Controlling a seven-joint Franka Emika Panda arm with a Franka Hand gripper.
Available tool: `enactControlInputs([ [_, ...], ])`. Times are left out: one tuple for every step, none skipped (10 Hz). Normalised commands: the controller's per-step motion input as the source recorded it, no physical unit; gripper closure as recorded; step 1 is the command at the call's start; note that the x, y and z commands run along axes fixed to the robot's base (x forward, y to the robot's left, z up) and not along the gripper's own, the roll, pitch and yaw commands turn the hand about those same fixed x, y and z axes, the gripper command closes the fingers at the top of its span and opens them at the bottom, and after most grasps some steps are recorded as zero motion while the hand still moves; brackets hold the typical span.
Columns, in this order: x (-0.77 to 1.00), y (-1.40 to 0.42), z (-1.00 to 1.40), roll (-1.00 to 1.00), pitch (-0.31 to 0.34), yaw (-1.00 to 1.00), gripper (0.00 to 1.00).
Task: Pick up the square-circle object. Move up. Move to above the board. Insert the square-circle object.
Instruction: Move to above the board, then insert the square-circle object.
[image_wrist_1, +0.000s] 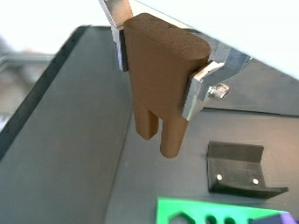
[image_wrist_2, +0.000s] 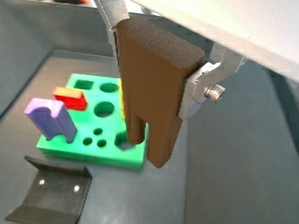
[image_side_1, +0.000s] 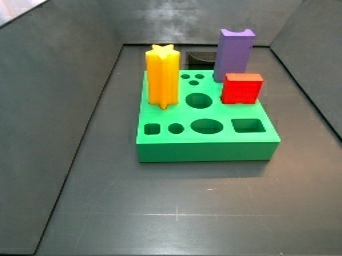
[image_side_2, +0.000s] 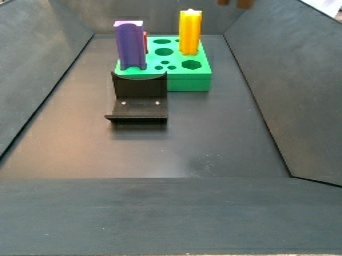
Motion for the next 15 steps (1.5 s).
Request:
enactControlInputs([
  [0.31, -1.0, -0.02, 0.06, 0.043, 1.0, 1.0],
  [0.31, -1.0, -0.02, 0.06, 0.045, 1.0, 1.0],
  [0.32, -1.0, -0.02, 0.06, 0.051, 1.0, 1.0],
  [0.32, -1.0, -0.02, 0.07, 0.059, 1.0, 1.0],
  [0.34, -1.0, -0.02, 0.09, 0.077, 1.0, 1.0],
  [0.35, -1.0, -0.02, 0.08, 0.079, 0.85, 1.0],
  [0.38, -1.0, -0.01, 0.07, 0.081, 0.49, 1.0],
  [0.39, -1.0, 0.0, 0.08, 0.079, 0.36, 1.0],
  [0.28, -0.6, 0.0, 0.1, 0.085, 0.14, 1.0],
  [0.22, -0.42, 0.01, 0.1, 0.088, 0.08, 1.0],
  [0.13, -0.21, 0.02, 0.08, 0.082, 0.03, 1.0],
  [0.0, -0.14, -0.42, 0.0, -0.099, 0.58, 1.0],
  [0.0, -0.27, -0.47, 0.0, -0.089, 0.56, 1.0],
  [0.0, -0.46, -0.34, 0.0, -0.067, 0.41, 1.0],
  [0.23, -0.33, -0.35, -0.04, -0.024, 0.3, 1.0],
])
